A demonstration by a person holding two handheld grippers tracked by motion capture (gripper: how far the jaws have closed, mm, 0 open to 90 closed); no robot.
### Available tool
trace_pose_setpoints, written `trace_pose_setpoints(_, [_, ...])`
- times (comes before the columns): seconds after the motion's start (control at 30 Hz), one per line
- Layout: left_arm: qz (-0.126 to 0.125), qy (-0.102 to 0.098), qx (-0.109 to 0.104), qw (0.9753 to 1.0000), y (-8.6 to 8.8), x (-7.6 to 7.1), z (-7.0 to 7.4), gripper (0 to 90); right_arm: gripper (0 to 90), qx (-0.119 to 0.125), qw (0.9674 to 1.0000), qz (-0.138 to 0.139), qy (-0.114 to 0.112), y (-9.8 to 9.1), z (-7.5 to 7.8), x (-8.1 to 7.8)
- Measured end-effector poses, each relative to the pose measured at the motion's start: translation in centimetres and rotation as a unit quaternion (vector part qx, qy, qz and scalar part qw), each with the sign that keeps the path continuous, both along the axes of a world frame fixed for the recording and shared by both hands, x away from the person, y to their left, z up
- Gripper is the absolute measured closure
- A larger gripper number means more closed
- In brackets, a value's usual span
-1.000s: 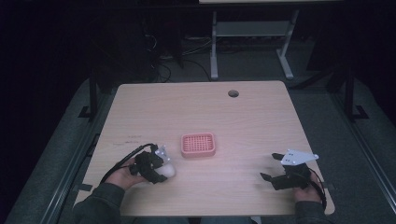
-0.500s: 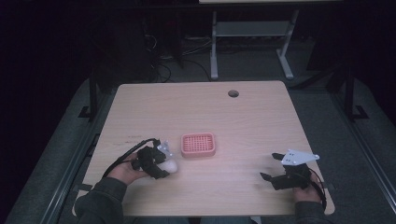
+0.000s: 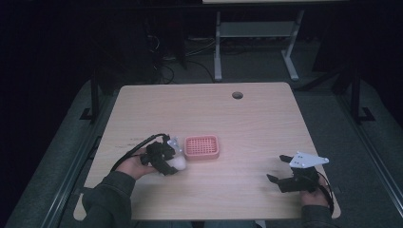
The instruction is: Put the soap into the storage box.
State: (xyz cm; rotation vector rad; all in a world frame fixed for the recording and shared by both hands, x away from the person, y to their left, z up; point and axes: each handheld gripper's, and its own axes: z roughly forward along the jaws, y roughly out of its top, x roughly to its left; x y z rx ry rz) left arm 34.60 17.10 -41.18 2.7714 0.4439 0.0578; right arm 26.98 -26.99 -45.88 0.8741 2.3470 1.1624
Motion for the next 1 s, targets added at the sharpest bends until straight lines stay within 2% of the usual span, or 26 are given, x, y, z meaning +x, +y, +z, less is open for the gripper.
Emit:
trace_pose_setpoints(0.1, [0.001,-0.001,-0.005,1.0,-0.1,0.2,0.2,49.4,13.8,0.0,1.0,-0.001,0.003,0.0,0.0,0.0])
trace_pose_setpoints(0.33, [-0.005,-0.002,0.002,1.0,-0.7,0.8,0.9,49.4,13.8,0.001,1.0,-0.002,0.004,0.1,-0.1,0.0])
trace_pose_setpoints(0.43, [-0.006,-0.005,-0.002,1.0,-0.9,1.1,1.1,49.4,13.8,0.001,1.0,-0.001,0.004,0.1,-0.1,0.0])
trace_pose_setpoints(0.57, [-0.011,-0.005,0.003,0.9999,-1.4,1.4,1.4,49.4,13.8,0.001,1.0,0.0,0.005,0.2,-0.1,0.0])
trace_pose_setpoints(1.0, [-0.018,-0.008,0.004,0.9998,-2.6,2.4,2.1,49.4,13.7,0.004,1.0,0.0,0.004,0.2,-0.1,0.0])
